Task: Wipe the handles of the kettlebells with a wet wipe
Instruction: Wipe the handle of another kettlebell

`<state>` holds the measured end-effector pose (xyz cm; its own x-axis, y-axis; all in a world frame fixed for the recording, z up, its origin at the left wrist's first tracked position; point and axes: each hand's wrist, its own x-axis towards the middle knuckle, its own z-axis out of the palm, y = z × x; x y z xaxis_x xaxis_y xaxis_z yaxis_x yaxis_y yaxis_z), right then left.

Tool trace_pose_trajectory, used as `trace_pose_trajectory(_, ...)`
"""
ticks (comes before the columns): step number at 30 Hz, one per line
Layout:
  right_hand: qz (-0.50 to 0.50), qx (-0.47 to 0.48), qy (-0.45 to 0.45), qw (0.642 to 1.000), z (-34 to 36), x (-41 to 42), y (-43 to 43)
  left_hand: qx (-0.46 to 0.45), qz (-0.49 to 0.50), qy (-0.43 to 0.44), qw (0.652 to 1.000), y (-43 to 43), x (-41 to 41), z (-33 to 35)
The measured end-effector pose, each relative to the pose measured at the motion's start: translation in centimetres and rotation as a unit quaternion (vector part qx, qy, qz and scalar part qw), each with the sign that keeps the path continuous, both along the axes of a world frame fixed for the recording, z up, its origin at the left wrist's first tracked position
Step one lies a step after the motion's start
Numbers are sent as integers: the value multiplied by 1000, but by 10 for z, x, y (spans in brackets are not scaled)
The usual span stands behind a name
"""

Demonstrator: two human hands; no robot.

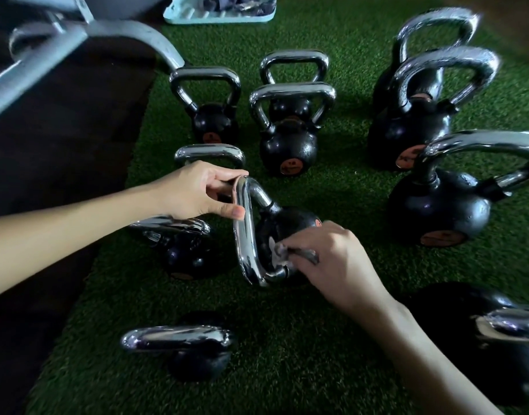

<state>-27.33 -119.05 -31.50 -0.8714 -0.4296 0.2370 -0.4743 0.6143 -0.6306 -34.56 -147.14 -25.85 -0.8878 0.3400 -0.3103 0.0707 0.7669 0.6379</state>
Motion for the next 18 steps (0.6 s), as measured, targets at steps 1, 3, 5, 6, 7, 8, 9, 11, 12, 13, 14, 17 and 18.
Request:
trace_pose_trajectory(1, 19, 32, -14, 999, 5, -5, -5, 0, 1, 2, 1000, 0, 0, 0)
trace_pose_trajectory(3, 77, 85, -45, 992, 11, -13, -12, -3, -2, 0, 1000, 0, -1, 1)
trace_pose_trajectory(5, 106, 130, -65, 984, 13, -17, -13, -5, -2, -8, 1000, -1, -1, 1)
trace_pose_trajectory(6, 111, 145, -67, 981, 14, -18, -12, -3, -2, -13, 1000, -3, -1, 1)
trace_pose_trajectory(7, 112, 148, -67, 980, 13, -18, -11, -1, -2, -15, 1000, -4, 0, 0)
trace_pose_trajectory(8, 111, 141, -66, 982, 13, -19, -10, -1, -1, -15, 1000, -5, 1, 0)
trace_pose_trajectory(9, 109, 131, -71, 983, 13, -19, -10, 3, 0, -14, 1000, -5, 2, 0)
trace_pose_trajectory(11, 119, 110, -84, 983, 17, -21, -14, 9, 2, -11, 1000, -3, 2, 0)
trace_pose_trajectory(12, 134, 99, -101, 981, 19, -23, -17, 10, 1, -8, 1000, -3, 2, 1)
trace_pose_trajectory(13, 151, 87, -123, 977, 23, -25, -21, 9, 0, -8, 1000, -2, 2, 1)
trace_pose_trajectory(14, 167, 82, -144, 972, 26, -27, -23, 8, -1, -9, 1000, -2, 1, 1)
trace_pose_trajectory(17, 182, 95, -182, 962, 26, -35, -26, 1, 2, -10, 1000, -3, 2, 1)
trace_pose_trajectory(18, 182, 109, -182, 960, 25, -37, -26, -1, 2, -11, 1000, -3, 2, 1)
